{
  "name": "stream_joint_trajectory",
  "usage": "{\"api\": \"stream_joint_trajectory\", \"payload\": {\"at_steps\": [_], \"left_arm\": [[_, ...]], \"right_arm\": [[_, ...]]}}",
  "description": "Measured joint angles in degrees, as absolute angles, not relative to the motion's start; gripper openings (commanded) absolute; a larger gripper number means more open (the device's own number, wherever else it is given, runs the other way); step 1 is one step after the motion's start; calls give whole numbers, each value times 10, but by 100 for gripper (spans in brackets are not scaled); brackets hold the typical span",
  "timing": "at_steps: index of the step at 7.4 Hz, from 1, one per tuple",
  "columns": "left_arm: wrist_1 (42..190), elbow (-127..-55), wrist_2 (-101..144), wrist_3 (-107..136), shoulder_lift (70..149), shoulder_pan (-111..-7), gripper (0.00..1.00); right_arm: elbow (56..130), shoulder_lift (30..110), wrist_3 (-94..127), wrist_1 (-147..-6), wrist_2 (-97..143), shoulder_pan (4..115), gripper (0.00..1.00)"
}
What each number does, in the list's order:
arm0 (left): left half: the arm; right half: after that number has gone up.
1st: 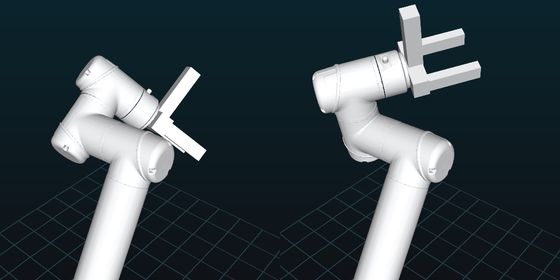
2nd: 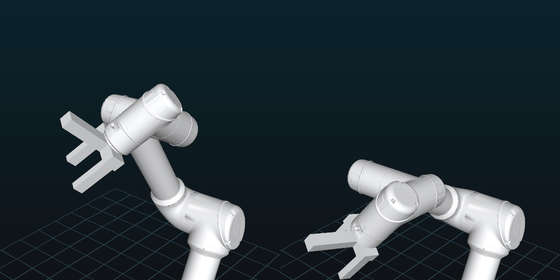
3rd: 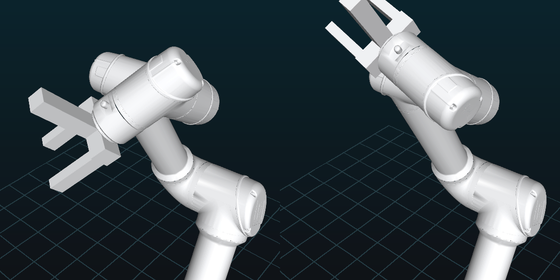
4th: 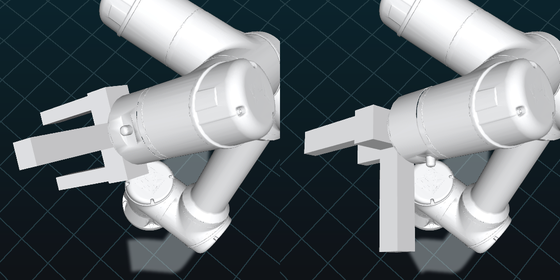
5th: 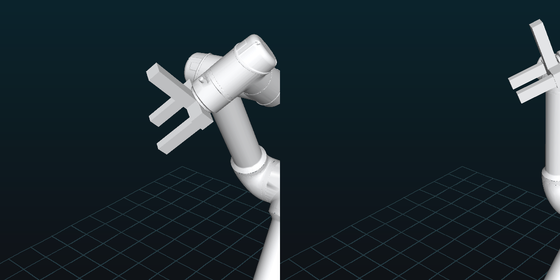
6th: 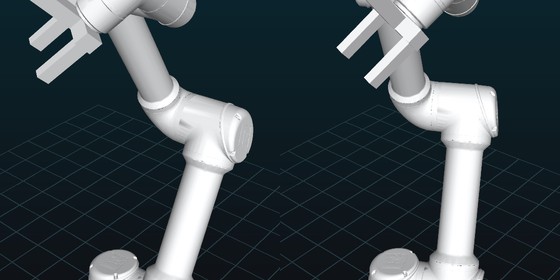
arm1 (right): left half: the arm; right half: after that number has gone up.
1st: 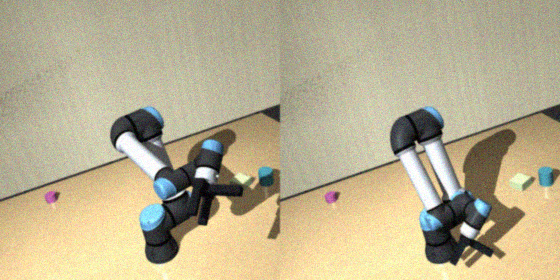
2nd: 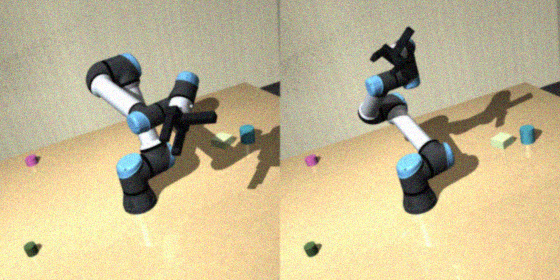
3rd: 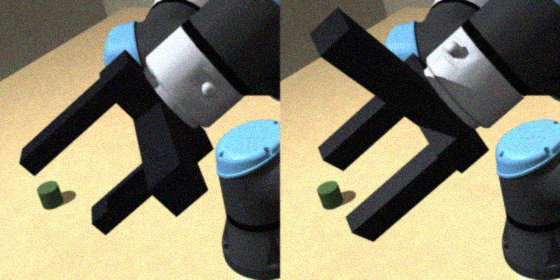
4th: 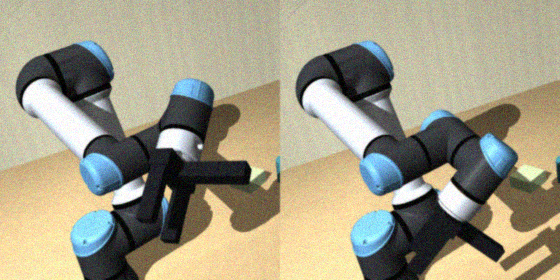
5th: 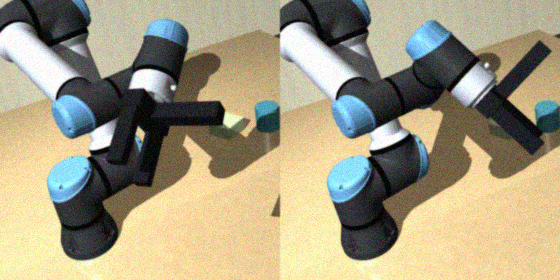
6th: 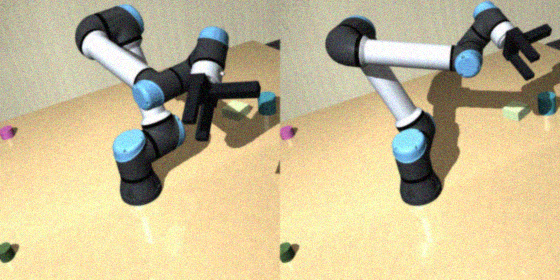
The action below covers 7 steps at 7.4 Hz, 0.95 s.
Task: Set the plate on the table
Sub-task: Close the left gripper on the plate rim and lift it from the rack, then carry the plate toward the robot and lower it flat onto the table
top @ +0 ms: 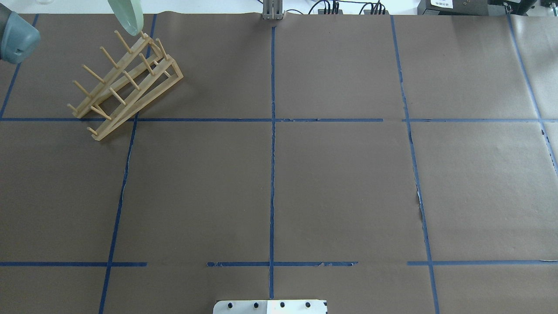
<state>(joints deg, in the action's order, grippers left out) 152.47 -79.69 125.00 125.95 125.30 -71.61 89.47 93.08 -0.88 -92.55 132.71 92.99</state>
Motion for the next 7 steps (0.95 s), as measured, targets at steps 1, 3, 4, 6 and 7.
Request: {"api": "stream_joint_trajectory", "payload": {"at_steps": [1,3,4,6,7], "left_arm": [[1462,-825,1278,1242,1263,-715,0],[1247,-898,1305,1134,1298,-689,0],[1106,-924,1295,1059,1333,-661,0],[840,-933,1196,934,1407,-555,0],[734,-923,1130,888,1427,-489,0]], "right_arm": [[895,931,-9,-926,1327,930,100],[895,931,-9,-926,1327,930,100],[895,931,-9,-926,1327,930,100],[895,931,-9,-926,1327,930,100],[895,931,-9,-926,1327,930,100]]}}
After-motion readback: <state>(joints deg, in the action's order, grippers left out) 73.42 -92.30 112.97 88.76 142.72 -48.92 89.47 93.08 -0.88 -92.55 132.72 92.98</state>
